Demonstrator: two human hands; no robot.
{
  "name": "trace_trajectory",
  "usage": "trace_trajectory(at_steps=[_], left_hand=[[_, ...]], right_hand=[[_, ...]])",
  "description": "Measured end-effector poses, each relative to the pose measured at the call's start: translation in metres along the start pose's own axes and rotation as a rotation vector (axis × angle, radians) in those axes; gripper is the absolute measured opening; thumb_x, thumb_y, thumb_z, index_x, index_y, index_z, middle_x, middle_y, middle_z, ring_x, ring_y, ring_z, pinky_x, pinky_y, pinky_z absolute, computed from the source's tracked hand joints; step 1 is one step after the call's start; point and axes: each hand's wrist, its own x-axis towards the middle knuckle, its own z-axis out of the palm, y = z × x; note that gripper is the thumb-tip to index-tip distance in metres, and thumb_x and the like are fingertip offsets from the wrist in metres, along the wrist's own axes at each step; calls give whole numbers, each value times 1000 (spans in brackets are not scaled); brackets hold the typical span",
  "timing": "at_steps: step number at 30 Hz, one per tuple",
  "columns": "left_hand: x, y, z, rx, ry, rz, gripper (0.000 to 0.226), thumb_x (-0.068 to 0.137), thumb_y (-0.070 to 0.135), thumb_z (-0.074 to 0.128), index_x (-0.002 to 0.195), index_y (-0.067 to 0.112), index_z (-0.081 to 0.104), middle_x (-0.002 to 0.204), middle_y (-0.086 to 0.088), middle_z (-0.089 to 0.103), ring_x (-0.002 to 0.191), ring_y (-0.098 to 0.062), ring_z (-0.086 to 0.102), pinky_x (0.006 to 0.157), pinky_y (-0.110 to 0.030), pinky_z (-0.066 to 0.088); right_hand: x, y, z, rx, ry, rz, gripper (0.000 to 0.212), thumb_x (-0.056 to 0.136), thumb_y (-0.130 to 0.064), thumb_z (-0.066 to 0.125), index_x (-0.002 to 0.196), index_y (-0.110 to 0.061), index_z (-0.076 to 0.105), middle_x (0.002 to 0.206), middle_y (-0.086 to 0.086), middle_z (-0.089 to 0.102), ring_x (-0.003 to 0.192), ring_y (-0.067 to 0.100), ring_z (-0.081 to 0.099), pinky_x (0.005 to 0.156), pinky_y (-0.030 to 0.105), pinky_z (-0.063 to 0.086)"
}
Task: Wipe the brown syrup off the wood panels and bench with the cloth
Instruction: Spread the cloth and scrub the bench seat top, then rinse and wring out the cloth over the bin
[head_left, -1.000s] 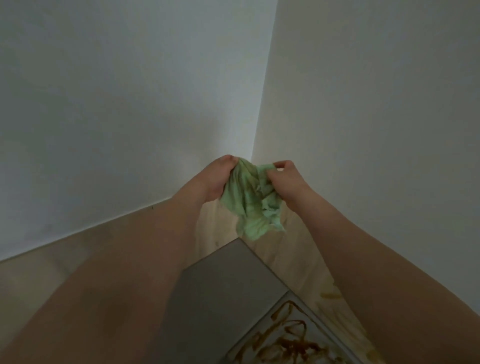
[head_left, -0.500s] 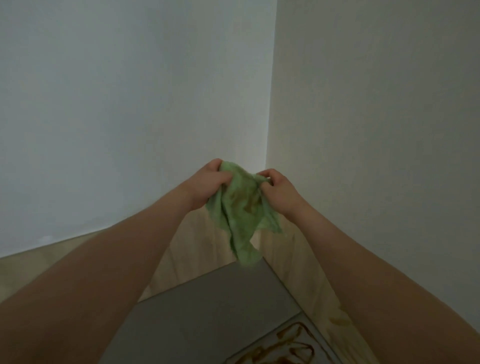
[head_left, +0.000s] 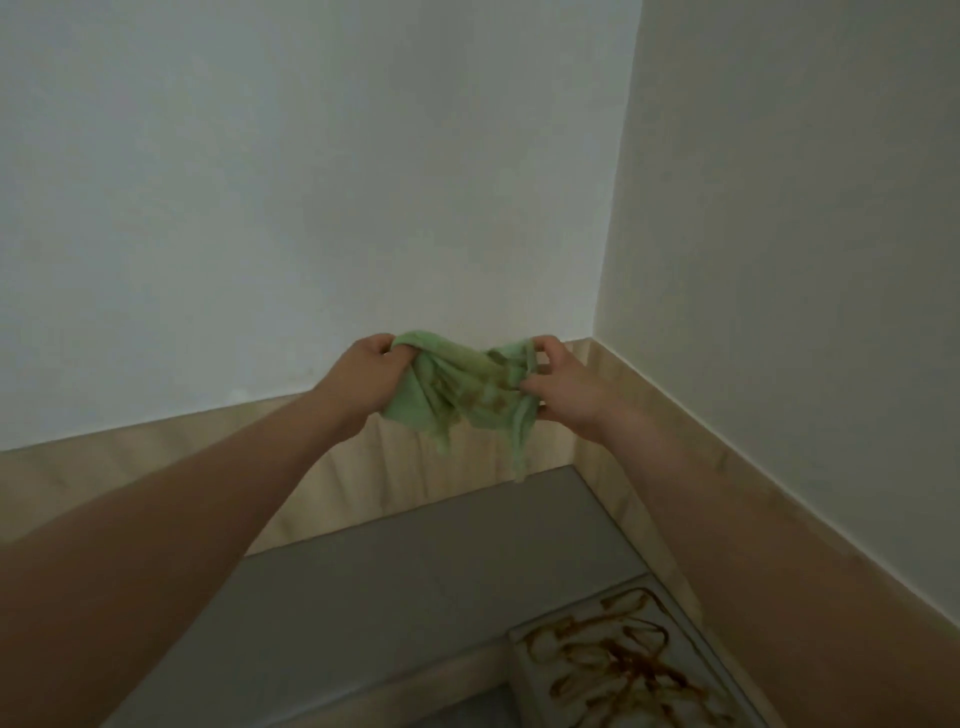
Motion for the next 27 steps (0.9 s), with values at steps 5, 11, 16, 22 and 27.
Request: trace_trajectory(at_steps=[5,11,16,22,27], left_hand=[[-70,-41,-78,-550,-68,-264,40,110,40,39,123,15,66,116,-10,75,101,-25,74,80,-45,60],[-162,-74,-145,-758,18,-352,45,107,44,41,102,8,68,89,-13,76,80,-26,76,77,-37,57],[-251,-90,-183,-693,-38,-350,38,97,30,49,84,8,77,87,-12,73,80,-27,73,79,-35,60],[-362,-143,-199,-4,248,-384,59,92,6,64,140,30,41,108,-14,65,91,-27,66,75,-40,57],[-453,-182,-174,347,513,-473,31,98,10,53,120,30,44,77,-7,58,64,-19,55,57,-25,44]], right_hand=[[-23,6,102,254,96,93,46,99,5,44,136,-22,41,100,17,63,74,22,65,63,36,56],[-86,-5,211,184,-333,56,27,102,-19,49,113,-12,73,106,9,73,101,23,70,85,37,57],[-122,0,250,-388,-442,-298,33,97,-41,65,95,-9,74,88,12,73,77,13,64,72,33,46],[-161,12,314,168,-694,101,13,101,-15,56,89,-14,62,88,9,69,86,22,69,88,42,55],[-223,50,383,139,-824,155,15,109,-16,45,100,-12,56,104,15,65,100,26,67,99,52,54]])
